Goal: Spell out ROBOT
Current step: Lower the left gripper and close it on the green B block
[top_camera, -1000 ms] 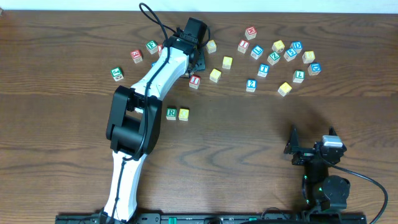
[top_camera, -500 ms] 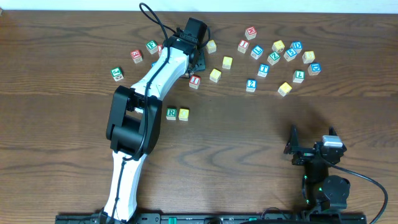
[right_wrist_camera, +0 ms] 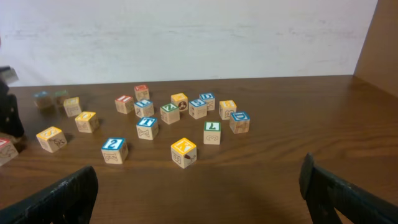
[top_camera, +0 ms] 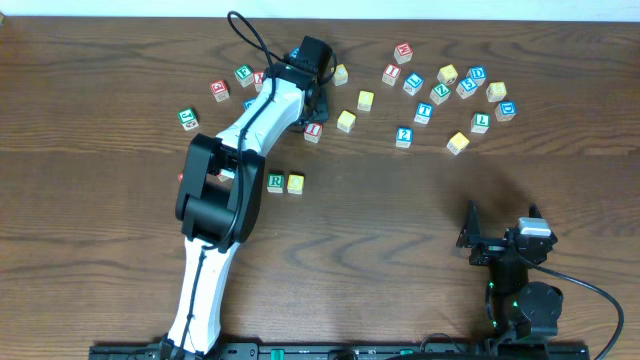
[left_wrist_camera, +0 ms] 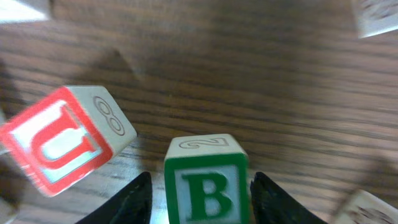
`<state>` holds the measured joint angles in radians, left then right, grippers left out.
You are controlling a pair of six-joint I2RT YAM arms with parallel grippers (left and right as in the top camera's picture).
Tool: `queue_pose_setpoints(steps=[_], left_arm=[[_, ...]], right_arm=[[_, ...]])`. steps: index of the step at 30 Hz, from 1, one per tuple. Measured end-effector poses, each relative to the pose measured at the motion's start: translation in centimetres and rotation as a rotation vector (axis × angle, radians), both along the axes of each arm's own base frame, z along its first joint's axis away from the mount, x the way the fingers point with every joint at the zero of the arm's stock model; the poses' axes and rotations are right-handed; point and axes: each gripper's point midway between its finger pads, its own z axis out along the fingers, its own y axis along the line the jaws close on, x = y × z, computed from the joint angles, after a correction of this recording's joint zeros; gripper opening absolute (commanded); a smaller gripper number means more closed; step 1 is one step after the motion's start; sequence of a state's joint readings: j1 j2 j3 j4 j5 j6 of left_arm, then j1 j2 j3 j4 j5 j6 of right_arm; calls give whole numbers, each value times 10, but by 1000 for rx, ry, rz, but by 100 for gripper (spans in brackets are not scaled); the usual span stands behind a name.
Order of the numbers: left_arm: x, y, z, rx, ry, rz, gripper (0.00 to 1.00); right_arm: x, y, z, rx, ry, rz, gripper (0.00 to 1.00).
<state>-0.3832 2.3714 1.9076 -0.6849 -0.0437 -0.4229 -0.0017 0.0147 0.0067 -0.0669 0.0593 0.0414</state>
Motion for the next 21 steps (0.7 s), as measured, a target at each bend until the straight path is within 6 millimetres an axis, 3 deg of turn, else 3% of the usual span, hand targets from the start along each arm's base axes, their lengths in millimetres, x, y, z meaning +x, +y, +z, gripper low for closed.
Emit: queue_pose_setpoints(steps=[3, 15, 21], left_arm=[[0, 1, -5, -2, 9, 4, 54], [8, -3, 9, -19, -17, -1, 58], [8, -3, 10, -20, -16, 1, 41]], right_arm=[[0, 0, 0, 0, 0, 0, 99], [0, 0, 0, 0, 0, 0, 99], [0, 0, 0, 0, 0, 0, 99]])
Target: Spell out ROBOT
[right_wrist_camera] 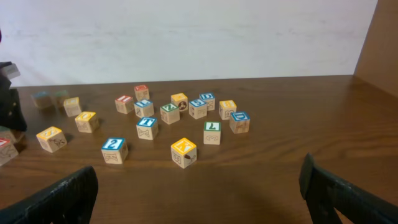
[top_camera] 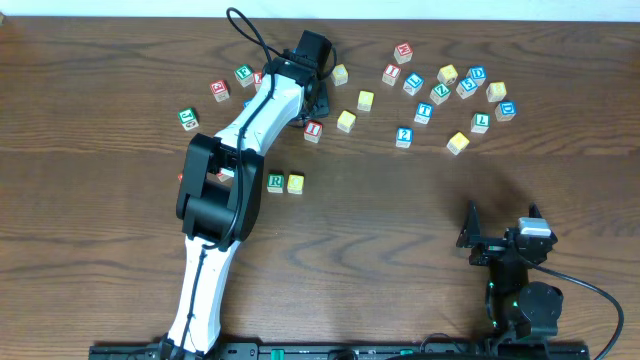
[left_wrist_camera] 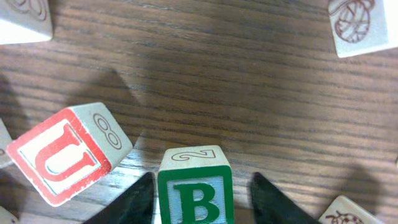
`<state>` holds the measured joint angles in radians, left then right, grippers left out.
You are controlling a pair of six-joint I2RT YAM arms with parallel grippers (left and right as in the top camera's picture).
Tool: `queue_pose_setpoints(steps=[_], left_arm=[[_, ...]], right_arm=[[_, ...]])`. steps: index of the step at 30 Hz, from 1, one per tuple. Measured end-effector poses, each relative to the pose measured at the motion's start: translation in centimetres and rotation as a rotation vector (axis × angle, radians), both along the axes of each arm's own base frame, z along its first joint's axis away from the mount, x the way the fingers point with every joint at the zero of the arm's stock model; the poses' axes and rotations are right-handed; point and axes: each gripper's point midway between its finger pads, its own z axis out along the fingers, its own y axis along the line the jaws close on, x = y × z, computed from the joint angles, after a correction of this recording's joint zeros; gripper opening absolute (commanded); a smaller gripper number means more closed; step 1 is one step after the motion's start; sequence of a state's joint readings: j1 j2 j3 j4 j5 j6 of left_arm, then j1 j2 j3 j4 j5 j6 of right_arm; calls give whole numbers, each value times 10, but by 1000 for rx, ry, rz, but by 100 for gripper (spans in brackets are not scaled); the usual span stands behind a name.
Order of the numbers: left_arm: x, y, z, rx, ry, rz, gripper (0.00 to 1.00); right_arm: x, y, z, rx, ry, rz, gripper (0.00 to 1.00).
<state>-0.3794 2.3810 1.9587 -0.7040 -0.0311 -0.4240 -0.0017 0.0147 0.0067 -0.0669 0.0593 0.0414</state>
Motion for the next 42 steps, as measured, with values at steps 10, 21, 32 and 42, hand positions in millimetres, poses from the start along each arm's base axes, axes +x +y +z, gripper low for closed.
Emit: queue_pose_setpoints(steps=[10, 21, 32, 42], left_arm=[[-1, 0, 0, 3, 5, -2, 41], [-3, 1, -1, 6, 13, -2, 35], [-5, 2, -2, 9, 20, -3, 32], [-5, 2, -1, 13, 23, -10, 30]], right_arm=[[0, 0, 0, 0, 0, 0, 99], [0, 0, 0, 0, 0, 0, 99], [0, 0, 0, 0, 0, 0, 99], [0, 0, 0, 0, 0, 0, 99]])
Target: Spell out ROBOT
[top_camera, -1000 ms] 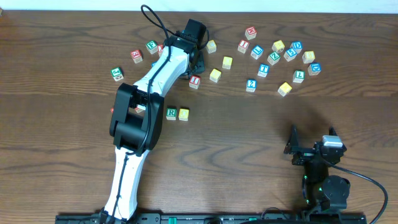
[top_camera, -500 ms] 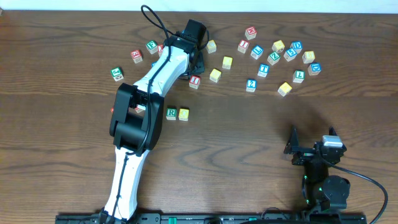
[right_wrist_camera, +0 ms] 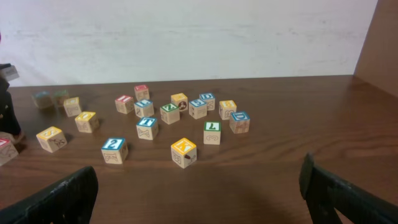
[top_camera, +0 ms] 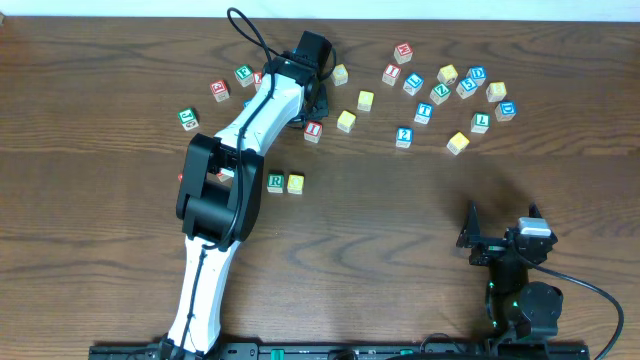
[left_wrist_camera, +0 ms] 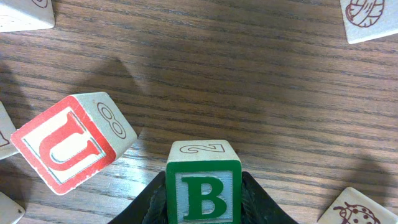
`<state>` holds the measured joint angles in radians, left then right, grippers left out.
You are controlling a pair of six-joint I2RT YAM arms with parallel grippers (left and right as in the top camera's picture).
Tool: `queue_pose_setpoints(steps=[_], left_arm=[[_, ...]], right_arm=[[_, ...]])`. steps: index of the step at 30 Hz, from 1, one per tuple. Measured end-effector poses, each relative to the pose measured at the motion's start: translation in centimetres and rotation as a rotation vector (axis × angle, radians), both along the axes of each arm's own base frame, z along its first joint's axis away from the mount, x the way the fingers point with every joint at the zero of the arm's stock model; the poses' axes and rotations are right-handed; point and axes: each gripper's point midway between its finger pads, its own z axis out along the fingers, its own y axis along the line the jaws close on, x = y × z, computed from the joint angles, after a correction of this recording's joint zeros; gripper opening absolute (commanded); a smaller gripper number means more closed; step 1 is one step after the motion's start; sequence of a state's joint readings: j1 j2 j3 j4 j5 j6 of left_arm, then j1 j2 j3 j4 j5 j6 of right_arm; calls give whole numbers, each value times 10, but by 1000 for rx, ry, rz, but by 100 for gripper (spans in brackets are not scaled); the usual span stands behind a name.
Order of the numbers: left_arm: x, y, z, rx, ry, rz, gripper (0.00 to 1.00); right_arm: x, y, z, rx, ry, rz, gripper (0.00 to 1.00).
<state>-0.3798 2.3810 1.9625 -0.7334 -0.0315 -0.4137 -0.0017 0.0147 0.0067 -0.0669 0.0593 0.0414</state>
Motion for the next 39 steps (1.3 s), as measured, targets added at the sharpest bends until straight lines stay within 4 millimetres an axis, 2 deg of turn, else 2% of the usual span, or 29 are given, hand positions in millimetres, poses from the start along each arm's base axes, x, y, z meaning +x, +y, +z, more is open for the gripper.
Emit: queue_pose_setpoints(steps=[8, 11, 14, 21, 23, 27, 30, 31, 32, 35, 39], left_arm=[[1, 1, 4, 6, -10, -6, 30], [4, 2, 21, 11, -45, -13, 30], [8, 3, 54, 1, -107, -11, 29], [5, 6, 153, -49, -278, -5, 26], [-3, 8, 174, -57, -299, -6, 23], [-33, 9, 212, -51, -311, -25, 19], [-56, 5, 228, -19, -309, -47, 19], [-63, 2, 232, -8, -308, -59, 19], [-71, -2, 235, 5, -303, -72, 14], [-95, -14, 234, 43, -266, -126, 11], [-110, -30, 227, 63, -241, -184, 8]], right_arm=[[0, 0, 0, 0, 0, 0, 99], [0, 0, 0, 0, 0, 0, 99], [0, 0, 0, 0, 0, 0, 99], [0, 0, 0, 0, 0, 0, 99], [0, 0, 0, 0, 0, 0, 99], [0, 0, 0, 0, 0, 0, 99], [0, 0, 0, 0, 0, 0, 99], [0, 0, 0, 0, 0, 0, 99], [0, 0, 0, 0, 0, 0, 99], [0, 0, 0, 0, 0, 0, 99], [0, 0, 0, 0, 0, 0, 99]])
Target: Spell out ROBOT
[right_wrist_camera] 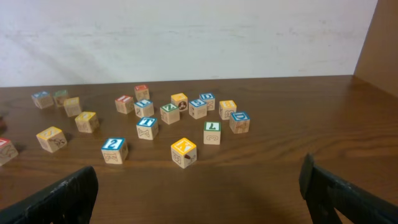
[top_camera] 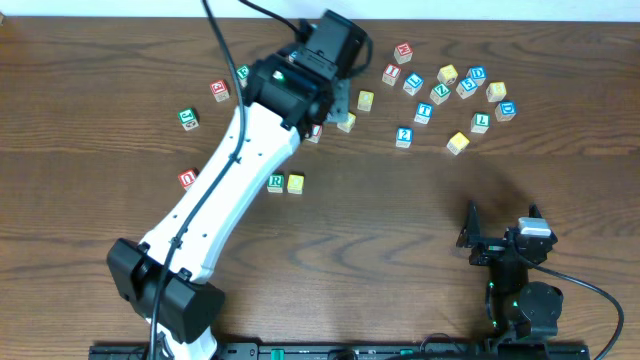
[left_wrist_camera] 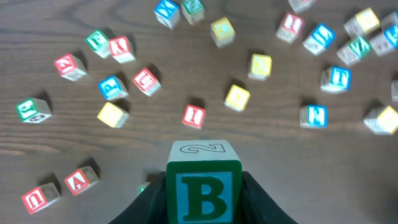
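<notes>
A green B block with a 2 on its top face is held high above the table, and my left gripper is shut on it. In the overhead view the raised left wrist hangs over the left block cluster and hides the B block. A green R block and a yellow block stand side by side mid-table. My right gripper rests open and empty at the near right.
Loose letter blocks lie scattered across the far side of the table: a left group with a red U block and a right group with a blue-topped block. A red block sits left of the R block.
My left gripper, shut on the B block, was at table level beside the red U block and is now high above the table. The right arm has not moved.
My left gripper stood open around the B block on the table, beside the red U block, at the two oldest moments. Then it was shut on the B block, still on the table. Now the block hangs well above the scattered blocks.
</notes>
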`<state>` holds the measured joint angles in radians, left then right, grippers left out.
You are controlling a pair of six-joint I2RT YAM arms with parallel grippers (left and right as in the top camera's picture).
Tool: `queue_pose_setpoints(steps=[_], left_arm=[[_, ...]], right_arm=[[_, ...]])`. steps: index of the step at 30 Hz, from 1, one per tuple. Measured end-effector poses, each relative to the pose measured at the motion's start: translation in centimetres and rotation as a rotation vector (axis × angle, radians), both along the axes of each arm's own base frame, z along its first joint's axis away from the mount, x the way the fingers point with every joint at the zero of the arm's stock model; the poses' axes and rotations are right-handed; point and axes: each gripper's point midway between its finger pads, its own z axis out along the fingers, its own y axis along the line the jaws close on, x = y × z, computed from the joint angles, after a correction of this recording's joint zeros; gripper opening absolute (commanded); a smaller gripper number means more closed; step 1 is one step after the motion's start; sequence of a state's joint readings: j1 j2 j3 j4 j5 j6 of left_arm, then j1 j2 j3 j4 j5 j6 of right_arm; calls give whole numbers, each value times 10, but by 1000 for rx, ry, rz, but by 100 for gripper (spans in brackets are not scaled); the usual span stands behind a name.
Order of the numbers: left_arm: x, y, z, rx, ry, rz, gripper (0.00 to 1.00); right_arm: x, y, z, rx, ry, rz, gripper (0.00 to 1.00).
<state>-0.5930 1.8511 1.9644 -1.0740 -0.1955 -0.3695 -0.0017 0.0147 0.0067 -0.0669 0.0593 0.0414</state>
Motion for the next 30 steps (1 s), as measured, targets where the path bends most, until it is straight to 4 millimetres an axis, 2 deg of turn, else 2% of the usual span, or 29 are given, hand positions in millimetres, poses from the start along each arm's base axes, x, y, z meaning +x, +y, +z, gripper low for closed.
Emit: queue_pose_setpoints(steps=[3, 9, 17, 20, 23, 30], left_arm=[[-6, -3, -12, 22, 22, -12, 8], [-19, 7, -58, 82, 113, 8, 8], [-32, 12, -107, 100, 187, 28, 8], [-39, 14, -119, 99, 205, 31, 8], [-50, 15, -124, 95, 213, 33, 8], [-75, -2, -115, 34, 156, -12, 8]], right_arm=[[0, 0, 0, 0, 0, 0, 99], [0, 0, 0, 0, 0, 0, 99], [0, 0, 0, 0, 0, 0, 99], [0, 0, 0, 0, 0, 0, 99], [0, 0, 0, 0, 0, 0, 99], [0, 0, 0, 0, 0, 0, 99]])
